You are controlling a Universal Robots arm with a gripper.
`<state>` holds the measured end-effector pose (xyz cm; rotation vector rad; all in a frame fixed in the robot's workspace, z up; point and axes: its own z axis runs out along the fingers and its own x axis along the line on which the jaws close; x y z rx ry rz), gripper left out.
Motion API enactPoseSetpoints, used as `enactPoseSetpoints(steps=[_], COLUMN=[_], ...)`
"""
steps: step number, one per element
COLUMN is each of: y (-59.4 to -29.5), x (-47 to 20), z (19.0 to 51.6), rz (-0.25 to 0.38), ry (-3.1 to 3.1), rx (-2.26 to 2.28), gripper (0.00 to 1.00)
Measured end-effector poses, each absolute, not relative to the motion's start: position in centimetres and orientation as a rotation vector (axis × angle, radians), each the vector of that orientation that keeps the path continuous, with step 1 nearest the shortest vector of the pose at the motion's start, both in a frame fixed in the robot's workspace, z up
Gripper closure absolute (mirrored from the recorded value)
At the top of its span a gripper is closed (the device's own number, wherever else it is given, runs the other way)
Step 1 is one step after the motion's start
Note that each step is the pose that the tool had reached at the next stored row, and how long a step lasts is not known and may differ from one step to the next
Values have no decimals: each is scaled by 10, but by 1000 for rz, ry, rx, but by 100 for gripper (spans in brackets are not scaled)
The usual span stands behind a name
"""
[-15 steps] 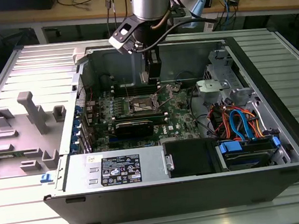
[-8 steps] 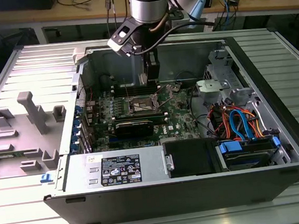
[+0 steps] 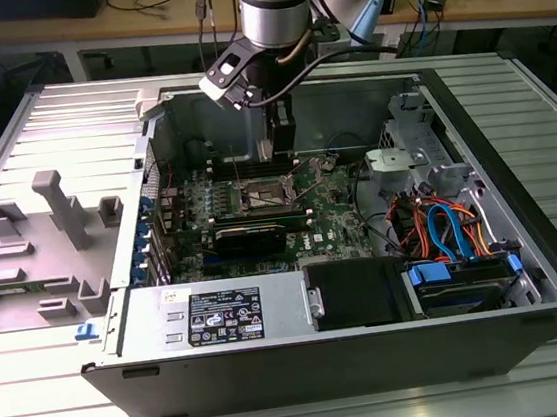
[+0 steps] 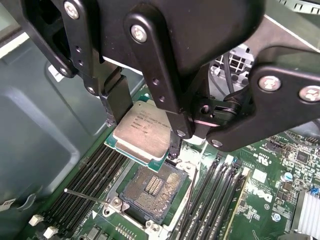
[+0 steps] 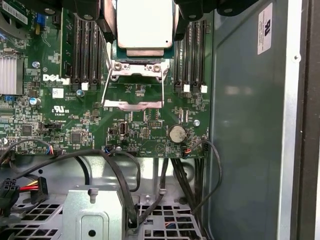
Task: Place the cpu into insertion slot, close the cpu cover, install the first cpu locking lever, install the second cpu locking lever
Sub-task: 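Place the cpu into insertion slot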
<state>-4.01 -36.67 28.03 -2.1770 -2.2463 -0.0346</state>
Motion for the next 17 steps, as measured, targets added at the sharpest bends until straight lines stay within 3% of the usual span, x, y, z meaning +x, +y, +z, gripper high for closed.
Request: enactPoseSetpoints(steps=[17], y=[-367], x=[-40], z=[278], rz=[-35], ry=[-2246], rx=[-2177], gripper=[45])
